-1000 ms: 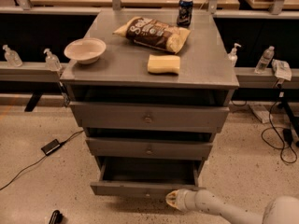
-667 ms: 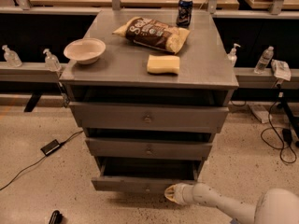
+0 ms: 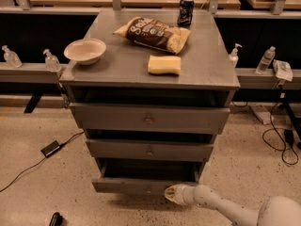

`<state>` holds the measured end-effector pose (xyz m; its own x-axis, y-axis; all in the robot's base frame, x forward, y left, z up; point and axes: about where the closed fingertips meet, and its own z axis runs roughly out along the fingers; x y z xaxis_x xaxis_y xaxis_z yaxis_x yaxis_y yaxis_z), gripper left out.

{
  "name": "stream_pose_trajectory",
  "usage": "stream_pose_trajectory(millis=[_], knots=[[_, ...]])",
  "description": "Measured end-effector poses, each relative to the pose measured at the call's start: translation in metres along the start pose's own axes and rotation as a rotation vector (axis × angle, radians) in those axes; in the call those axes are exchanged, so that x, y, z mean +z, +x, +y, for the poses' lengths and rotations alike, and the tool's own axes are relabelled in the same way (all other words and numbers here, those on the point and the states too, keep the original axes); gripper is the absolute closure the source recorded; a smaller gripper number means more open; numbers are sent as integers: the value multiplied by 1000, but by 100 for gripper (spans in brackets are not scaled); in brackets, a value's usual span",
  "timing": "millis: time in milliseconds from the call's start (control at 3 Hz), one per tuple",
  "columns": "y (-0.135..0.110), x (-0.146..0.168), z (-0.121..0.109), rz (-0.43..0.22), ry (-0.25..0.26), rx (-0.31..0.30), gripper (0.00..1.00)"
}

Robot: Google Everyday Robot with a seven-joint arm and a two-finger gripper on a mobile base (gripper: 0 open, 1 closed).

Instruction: Close bottom drawer

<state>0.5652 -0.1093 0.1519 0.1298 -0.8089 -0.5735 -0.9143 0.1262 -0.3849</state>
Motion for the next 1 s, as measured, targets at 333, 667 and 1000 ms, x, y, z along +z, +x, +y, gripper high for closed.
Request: stream_pose_trajectory(millis=[333, 667, 1000], knots=[[-3, 8, -13, -28, 39, -4, 100], [-3, 8, -12, -28, 39, -4, 100], [-3, 12, -34, -41, 80, -13, 100]])
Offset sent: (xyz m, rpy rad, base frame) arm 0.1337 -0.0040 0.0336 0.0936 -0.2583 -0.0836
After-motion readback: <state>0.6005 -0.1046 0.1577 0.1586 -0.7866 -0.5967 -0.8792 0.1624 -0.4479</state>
